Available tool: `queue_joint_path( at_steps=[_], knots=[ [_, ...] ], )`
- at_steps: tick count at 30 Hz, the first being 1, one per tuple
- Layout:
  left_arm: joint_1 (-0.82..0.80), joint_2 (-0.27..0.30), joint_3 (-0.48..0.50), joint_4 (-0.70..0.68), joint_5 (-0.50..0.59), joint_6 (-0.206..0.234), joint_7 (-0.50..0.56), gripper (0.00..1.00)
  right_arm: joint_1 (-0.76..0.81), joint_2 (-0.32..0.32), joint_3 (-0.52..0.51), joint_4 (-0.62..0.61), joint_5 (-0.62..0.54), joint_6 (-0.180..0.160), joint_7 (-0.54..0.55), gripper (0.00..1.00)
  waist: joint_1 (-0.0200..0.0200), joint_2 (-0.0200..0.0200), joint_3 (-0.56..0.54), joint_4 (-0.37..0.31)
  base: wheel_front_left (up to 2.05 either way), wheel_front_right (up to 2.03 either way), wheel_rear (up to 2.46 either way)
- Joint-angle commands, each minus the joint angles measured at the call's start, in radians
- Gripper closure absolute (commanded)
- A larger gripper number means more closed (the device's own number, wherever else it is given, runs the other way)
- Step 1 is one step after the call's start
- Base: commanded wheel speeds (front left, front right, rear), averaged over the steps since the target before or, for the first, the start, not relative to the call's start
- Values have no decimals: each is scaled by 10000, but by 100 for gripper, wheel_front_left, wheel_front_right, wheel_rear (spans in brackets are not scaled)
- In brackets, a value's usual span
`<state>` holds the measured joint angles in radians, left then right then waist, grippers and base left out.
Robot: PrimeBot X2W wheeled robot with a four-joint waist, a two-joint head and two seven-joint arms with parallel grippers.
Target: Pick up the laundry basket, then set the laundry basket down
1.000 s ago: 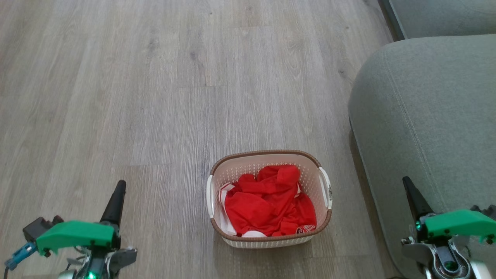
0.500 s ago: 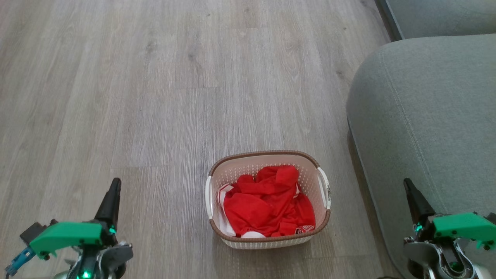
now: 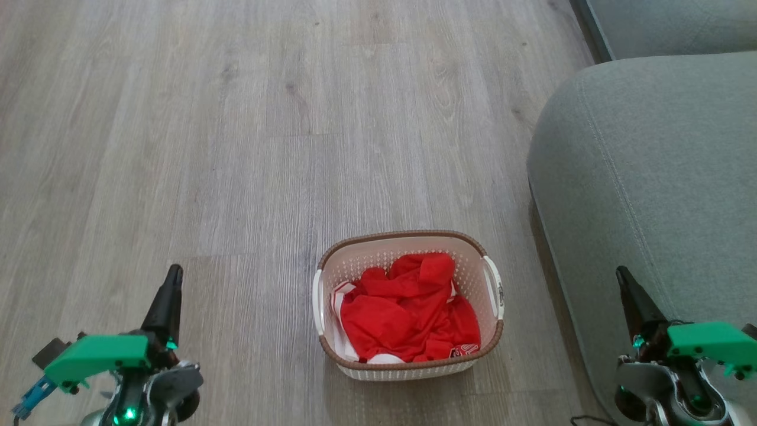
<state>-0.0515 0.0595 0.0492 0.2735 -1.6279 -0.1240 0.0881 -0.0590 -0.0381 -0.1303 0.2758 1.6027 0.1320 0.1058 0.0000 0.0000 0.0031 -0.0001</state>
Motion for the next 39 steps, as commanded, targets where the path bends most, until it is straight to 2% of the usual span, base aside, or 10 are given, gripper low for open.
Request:
queue_joint_path(
  at_steps=[1, 39],
  knots=[
    [-545, 76, 415, -291, 0, -67, 65, 100, -489, -122, 166, -311, 60, -13, 74, 100, 0, 0, 0, 1, 0, 0, 0],
    [-553, 10, 508, -288, 78, -67, 140, 100, -489, -121, 166, -311, 60, -13, 74, 100, 0, 0, 0, 1, 0, 0, 0]
  ],
)
